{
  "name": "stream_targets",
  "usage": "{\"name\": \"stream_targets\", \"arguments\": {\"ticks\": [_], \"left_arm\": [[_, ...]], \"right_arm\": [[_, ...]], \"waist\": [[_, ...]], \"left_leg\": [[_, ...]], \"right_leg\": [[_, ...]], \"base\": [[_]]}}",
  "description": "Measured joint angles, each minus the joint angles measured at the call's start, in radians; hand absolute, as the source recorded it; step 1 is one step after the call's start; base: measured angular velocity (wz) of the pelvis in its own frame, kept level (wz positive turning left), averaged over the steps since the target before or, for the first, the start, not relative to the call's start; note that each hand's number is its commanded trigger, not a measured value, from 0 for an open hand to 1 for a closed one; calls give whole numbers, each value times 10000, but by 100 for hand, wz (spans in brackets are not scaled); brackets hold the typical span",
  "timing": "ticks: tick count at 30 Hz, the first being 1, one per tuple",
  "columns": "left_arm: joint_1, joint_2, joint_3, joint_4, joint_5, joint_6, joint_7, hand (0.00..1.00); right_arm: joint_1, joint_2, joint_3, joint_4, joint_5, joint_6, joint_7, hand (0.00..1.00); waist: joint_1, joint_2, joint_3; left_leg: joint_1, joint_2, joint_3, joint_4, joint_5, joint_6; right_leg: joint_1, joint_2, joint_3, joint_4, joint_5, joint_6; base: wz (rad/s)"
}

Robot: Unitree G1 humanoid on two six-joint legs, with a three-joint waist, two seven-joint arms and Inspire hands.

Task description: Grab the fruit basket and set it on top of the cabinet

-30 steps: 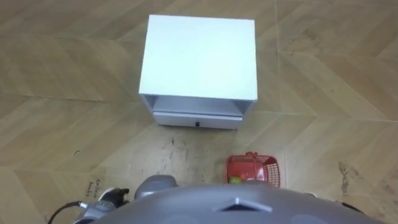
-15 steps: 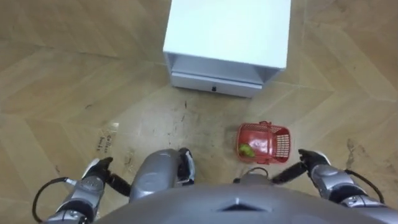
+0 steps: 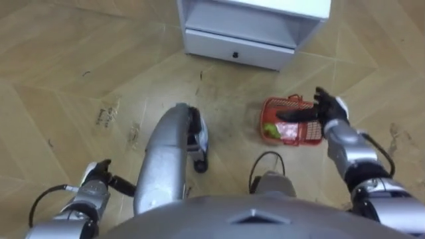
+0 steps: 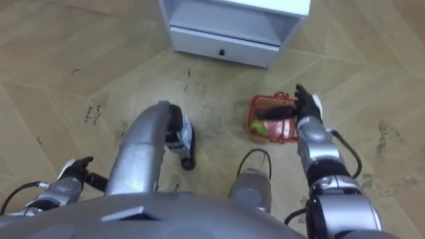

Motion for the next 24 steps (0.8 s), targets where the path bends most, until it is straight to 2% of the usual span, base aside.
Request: {"name": "stream_targets", "arguments": {"ticks": [2, 3, 4, 6, 8, 12, 14, 21, 22, 24], "left_arm": [[-18, 27, -337, 1, -136, -148, 240, 0], [-103, 80, -535, 1, -337, -275, 315, 0], [-140, 92, -635, -2, -473, -332, 343, 0], [-144, 134, -878, 12, -929, -452, 455, 0], [-42, 154, -1060, 86, -1255, -504, 522, 0], [227, 166, -1272, 216, -1400, -619, 528, 0], [404, 160, -1431, 208, -1386, -680, 525, 0], [668, 144, -1817, 188, -1391, -875, 615, 0], [744, 146, -1928, 143, -1387, -965, 620, 0], [939, 132, -2065, 183, -1405, -1018, 636, 0]], "right_arm": [[-233, 7, 14, -16, 21, -184, -105, 0], [-284, -4, 14, -112, -1, -270, -197, 0], [-343, -15, 11, -114, -29, -292, -248, 0], [-388, -25, 9, -181, -107, -281, -481, 0], [-382, -7, 9, -211, -55, -263, -620, 0], [-361, 1, 1, -211, -36, -220, -908, 0], [-315, 1, 6, -256, -35, -219, -1137, 0], [438, -60, 91, -822, -77, -226, -1615, 0], [535, -60, 123, -885, -75, -226, -1633, 0], [574, -65, 146, -889, -82, -227, -1710, 0]], "waist": [[-83, 109, 72], [-166, 68, 45], [-194, 76, 53], [-478, 104, 69], [-723, 80, 75], [-1092, -200, 91], [-1242, -307, 61], [-1290, -327, 57], [-1304, -342, 50], [-1318, -391, 33]], "left_leg": [[-244, -102, 21, 822, -390, 38], [-542, -174, 153, 1224, -507, 127], [-688, -212, 204, 1433, -540, 183], [-1162, -352, 382, 2169, -732, 328], [-1386, -476, 480, 2596, -862, 347], [-1448, -506, 722, 3082, -1040, 354], [-1507, -475, 719, 3232, -1057, 281], [-1566, -479, 752, 3491, -1095, 42], [-1602, -473, 753, 3496, -1081, -49], [-1773, -472, 752, 3556, -1025, -253]], "right_leg": [[-51, -82, 183, 994, 5, -2], [-287, -169, 390, 1633, 11, -11], [-379, -214, 459, 1957, 10, -10], [-607, -456, 608, 2972, 2, 4], [-660, -567, 735, 3545, -2, 14], [-614, -535, 1159, 4255, -5, 19], [-605, -503, 1179, 4486, -20, 20], [-497, -503, 1246, 4915, -198, -144], [-532, -517, 1267, 4978, -260, -238], [-696, -520, 1407, 5226, -411, -294]], "base": [[22], [25], [34], [26], [18], [8], [5], [3], [0], [-5]]}}
